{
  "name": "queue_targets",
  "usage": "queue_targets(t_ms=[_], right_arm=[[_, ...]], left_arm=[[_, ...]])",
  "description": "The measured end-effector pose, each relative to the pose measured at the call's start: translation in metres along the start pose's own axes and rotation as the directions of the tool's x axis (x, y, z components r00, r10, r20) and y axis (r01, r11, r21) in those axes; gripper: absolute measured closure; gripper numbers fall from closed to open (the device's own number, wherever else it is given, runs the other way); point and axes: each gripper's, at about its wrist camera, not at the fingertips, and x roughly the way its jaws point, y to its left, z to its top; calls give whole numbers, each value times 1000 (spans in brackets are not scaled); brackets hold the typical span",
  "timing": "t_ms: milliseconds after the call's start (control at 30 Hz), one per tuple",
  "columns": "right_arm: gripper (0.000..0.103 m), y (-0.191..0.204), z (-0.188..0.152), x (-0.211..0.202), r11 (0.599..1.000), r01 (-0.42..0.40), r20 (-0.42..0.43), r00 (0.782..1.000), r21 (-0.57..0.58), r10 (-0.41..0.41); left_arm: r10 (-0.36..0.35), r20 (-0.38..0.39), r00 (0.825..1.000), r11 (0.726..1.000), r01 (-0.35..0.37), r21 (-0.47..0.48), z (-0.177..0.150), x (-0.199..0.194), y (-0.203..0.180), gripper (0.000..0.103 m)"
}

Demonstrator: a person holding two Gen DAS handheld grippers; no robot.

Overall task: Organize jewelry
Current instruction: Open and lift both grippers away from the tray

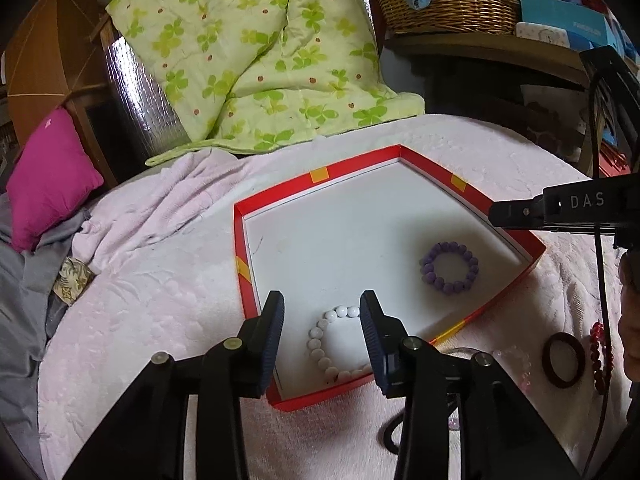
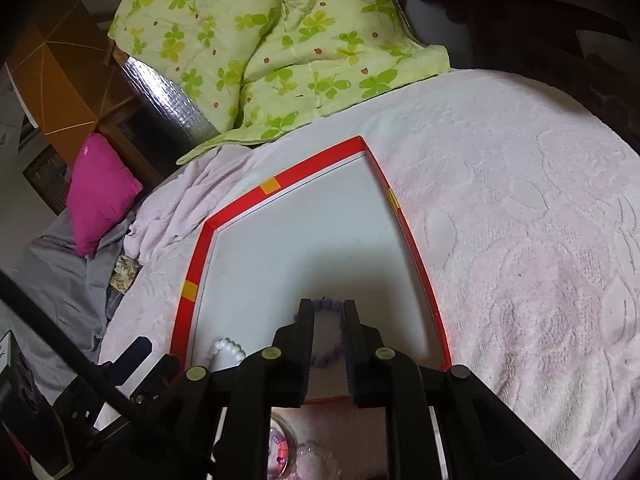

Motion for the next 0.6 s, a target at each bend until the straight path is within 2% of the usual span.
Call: queue_targets(t_ms=[533,600], right_arm=[[88,-3,-8,-9,1000,9,-25,1000,-23,-10],[88,-5,-10,-12,1000,8,-29,1000,-19,-9]], left_arm=[[36,-22,999,999,-36,8,-10,-13,5,62],[41,-35,999,999,-41,10,-14,-15,6,57]])
